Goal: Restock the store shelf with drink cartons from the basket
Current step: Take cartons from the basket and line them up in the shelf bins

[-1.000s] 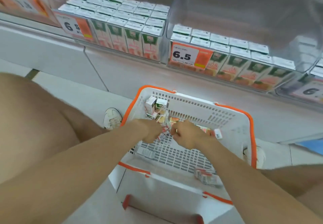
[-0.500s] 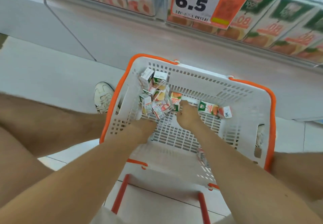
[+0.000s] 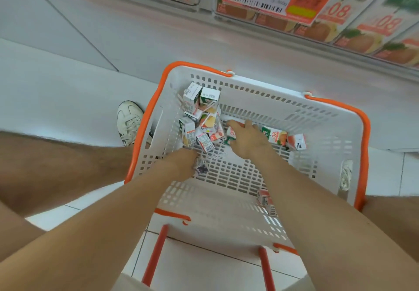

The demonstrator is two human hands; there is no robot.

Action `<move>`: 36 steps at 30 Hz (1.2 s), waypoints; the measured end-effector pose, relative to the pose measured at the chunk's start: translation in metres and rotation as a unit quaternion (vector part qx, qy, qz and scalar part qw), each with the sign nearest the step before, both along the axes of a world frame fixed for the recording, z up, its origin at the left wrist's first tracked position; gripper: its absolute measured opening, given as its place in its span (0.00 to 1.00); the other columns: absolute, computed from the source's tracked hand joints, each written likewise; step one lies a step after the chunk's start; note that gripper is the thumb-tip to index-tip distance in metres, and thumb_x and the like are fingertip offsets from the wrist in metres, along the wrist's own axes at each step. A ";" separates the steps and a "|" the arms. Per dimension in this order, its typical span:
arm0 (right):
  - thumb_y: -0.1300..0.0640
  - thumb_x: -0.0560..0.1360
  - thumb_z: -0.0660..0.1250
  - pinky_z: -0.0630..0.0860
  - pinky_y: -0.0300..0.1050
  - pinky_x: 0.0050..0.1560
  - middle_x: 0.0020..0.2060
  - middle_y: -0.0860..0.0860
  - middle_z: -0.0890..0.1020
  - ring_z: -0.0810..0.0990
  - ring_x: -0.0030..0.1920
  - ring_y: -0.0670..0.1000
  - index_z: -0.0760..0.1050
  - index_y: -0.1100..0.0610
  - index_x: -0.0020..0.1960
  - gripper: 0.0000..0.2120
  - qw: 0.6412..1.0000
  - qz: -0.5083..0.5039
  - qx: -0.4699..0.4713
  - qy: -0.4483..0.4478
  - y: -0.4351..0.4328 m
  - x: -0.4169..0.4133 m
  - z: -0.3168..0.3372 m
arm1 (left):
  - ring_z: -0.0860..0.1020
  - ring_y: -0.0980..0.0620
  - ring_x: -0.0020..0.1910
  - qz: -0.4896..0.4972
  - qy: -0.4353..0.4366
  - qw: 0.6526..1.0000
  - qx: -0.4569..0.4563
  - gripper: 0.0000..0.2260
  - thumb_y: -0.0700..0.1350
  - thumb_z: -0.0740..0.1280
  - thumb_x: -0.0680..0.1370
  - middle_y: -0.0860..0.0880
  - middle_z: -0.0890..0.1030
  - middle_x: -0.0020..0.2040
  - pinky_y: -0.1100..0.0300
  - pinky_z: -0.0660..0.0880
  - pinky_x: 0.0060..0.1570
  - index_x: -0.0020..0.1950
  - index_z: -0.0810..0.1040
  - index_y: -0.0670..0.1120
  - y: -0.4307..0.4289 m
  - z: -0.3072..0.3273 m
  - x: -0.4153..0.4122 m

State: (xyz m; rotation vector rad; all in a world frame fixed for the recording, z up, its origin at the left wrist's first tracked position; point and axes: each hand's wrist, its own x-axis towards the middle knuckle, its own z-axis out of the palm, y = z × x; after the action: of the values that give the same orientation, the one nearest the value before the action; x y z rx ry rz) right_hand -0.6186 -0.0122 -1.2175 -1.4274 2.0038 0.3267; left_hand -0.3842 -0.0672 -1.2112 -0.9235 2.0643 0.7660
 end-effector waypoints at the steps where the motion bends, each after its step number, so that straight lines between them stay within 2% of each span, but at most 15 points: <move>1: 0.48 0.80 0.62 0.75 0.60 0.55 0.67 0.61 0.67 0.69 0.66 0.67 0.61 0.41 0.74 0.24 1.000 -0.008 -0.004 0.008 0.008 0.000 -0.002 | 0.80 0.44 0.59 0.039 0.014 0.999 0.029 0.15 0.48 0.67 0.80 0.48 0.81 0.63 0.52 0.79 0.58 0.67 0.75 0.50 -0.003 0.004 -0.001; 3: 0.44 0.80 0.63 0.77 0.58 0.51 0.64 0.61 0.66 0.69 0.64 0.65 0.65 0.47 0.68 0.19 1.000 -0.024 -0.002 0.010 0.023 0.002 -0.007 | 0.80 0.41 0.58 0.117 0.034 0.989 0.082 0.18 0.46 0.68 0.82 0.47 0.81 0.57 0.54 0.77 0.53 0.72 0.75 0.46 -0.008 0.012 -0.003; 5: 0.49 0.81 0.66 0.78 0.57 0.49 0.64 0.63 0.65 0.69 0.62 0.66 0.65 0.50 0.66 0.17 0.999 -0.027 0.002 0.021 0.033 0.006 -0.011 | 0.80 0.45 0.50 0.191 0.054 0.972 0.121 0.23 0.46 0.70 0.82 0.49 0.79 0.52 0.58 0.75 0.46 0.76 0.71 0.46 -0.010 0.018 -0.004; 9: 0.69 0.75 0.67 0.77 0.54 0.45 0.61 0.63 0.66 0.77 0.49 0.64 0.60 0.47 0.67 0.29 0.999 -0.030 -0.014 -0.012 0.041 0.011 -0.004 | 0.80 0.51 0.47 0.275 0.078 0.942 0.178 0.33 0.47 0.71 0.81 0.48 0.73 0.71 0.59 0.77 0.42 0.84 0.60 0.50 -0.013 0.031 -0.009; 12: 0.62 0.72 0.73 0.81 0.55 0.43 0.50 0.58 0.76 0.79 0.43 0.57 0.56 0.42 0.71 0.38 0.978 -0.137 -0.033 -0.154 0.039 0.010 0.012 | 0.81 0.46 0.53 0.290 0.106 0.935 0.175 0.32 0.46 0.70 0.81 0.48 0.67 0.77 0.53 0.81 0.46 0.83 0.62 0.49 -0.013 0.047 -0.017; 14: 0.55 0.66 0.78 0.77 0.48 0.40 0.48 0.54 0.78 0.80 0.44 0.54 0.61 0.47 0.70 0.38 0.948 -0.229 -0.025 -0.220 0.033 0.008 0.031 | 0.81 0.44 0.60 0.303 0.118 0.929 0.179 0.30 0.46 0.70 0.81 0.45 0.70 0.75 0.50 0.84 0.51 0.82 0.64 0.48 -0.014 0.058 -0.022; 16: 0.49 0.63 0.80 0.71 0.43 0.40 0.44 0.51 0.77 0.75 0.41 0.51 0.73 0.55 0.53 0.25 0.932 -0.268 -0.043 -0.241 0.030 0.005 0.055 | 0.80 0.45 0.55 0.291 0.133 0.932 0.171 0.30 0.47 0.70 0.81 0.43 0.76 0.68 0.54 0.84 0.47 0.81 0.65 0.48 -0.015 0.071 -0.027; 18: 0.42 0.58 0.78 0.69 0.41 0.38 0.42 0.51 0.78 0.74 0.39 0.51 0.75 0.56 0.44 0.24 0.915 -0.297 -0.075 -0.263 0.031 0.000 0.081 | 0.79 0.46 0.51 0.260 0.147 0.940 0.163 0.30 0.48 0.70 0.81 0.44 0.77 0.61 0.56 0.79 0.47 0.81 0.65 0.50 -0.017 0.089 -0.032; 20: 0.40 0.61 0.75 0.75 0.42 0.42 0.51 0.49 0.82 0.80 0.46 0.51 0.80 0.50 0.54 0.25 0.911 -0.296 -0.100 -0.269 0.032 -0.003 0.108 | 0.77 0.47 0.65 0.223 0.157 0.951 0.143 0.30 0.49 0.70 0.81 0.45 0.73 0.72 0.56 0.73 0.58 0.82 0.66 0.50 -0.020 0.112 -0.035; 22: 0.43 0.71 0.74 0.78 0.45 0.49 0.58 0.50 0.82 0.81 0.50 0.52 0.78 0.48 0.63 0.23 0.927 -0.250 -0.128 -0.248 0.032 -0.006 0.137 | 0.75 0.49 0.68 0.184 0.161 0.962 0.119 0.26 0.49 0.72 0.80 0.48 0.73 0.72 0.58 0.71 0.62 0.78 0.72 0.52 -0.025 0.137 -0.036; 25: 0.47 0.73 0.75 0.79 0.49 0.54 0.63 0.52 0.80 0.80 0.56 0.56 0.72 0.48 0.71 0.28 0.966 -0.114 -0.163 -0.166 0.030 -0.010 0.182 | 0.79 0.47 0.46 0.138 0.180 0.970 0.092 0.18 0.48 0.78 0.74 0.47 0.77 0.49 0.57 0.73 0.45 0.63 0.82 0.54 -0.033 0.173 -0.040; 27: 0.47 0.70 0.77 0.80 0.54 0.56 0.62 0.54 0.80 0.79 0.60 0.58 0.67 0.51 0.74 0.36 0.983 -0.033 -0.162 -0.077 0.029 -0.009 0.211 | 0.81 0.43 0.44 0.119 0.200 0.971 0.051 0.16 0.48 0.81 0.70 0.46 0.78 0.43 0.58 0.72 0.42 0.56 0.85 0.50 -0.037 0.198 -0.048; 30: 0.44 0.68 0.78 0.81 0.55 0.47 0.52 0.55 0.79 0.80 0.52 0.60 0.69 0.54 0.66 0.33 0.982 0.023 -0.188 0.028 0.027 -0.004 0.259 | 0.80 0.50 0.40 0.112 0.239 0.965 -0.011 0.17 0.49 0.83 0.69 0.50 0.80 0.41 0.58 0.74 0.39 0.54 0.84 0.50 -0.038 0.242 -0.061; 33: 0.53 0.73 0.76 0.81 0.56 0.47 0.55 0.56 0.80 0.81 0.53 0.61 0.75 0.55 0.64 0.22 0.960 0.103 -0.244 0.089 0.025 0.001 0.303 | 0.80 0.49 0.40 0.099 0.279 0.955 -0.027 0.17 0.52 0.82 0.70 0.42 0.83 0.48 0.49 0.80 0.44 0.55 0.83 0.51 -0.045 0.282 -0.067; 36: 0.58 0.74 0.75 0.81 0.56 0.50 0.56 0.56 0.79 0.79 0.56 0.60 0.78 0.53 0.66 0.21 0.933 0.132 -0.319 0.099 0.024 0.002 0.341 | 0.79 0.50 0.38 0.075 0.325 0.942 -0.024 0.13 0.52 0.81 0.72 0.38 0.83 0.49 0.49 0.79 0.40 0.52 0.84 0.51 -0.051 0.325 -0.070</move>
State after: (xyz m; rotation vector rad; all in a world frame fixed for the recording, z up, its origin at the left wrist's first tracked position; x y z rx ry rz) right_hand -0.6171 0.0115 -0.8763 -2.1494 2.1882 -0.0944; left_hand -0.4541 -0.1178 -0.8859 -0.9449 2.6039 1.2350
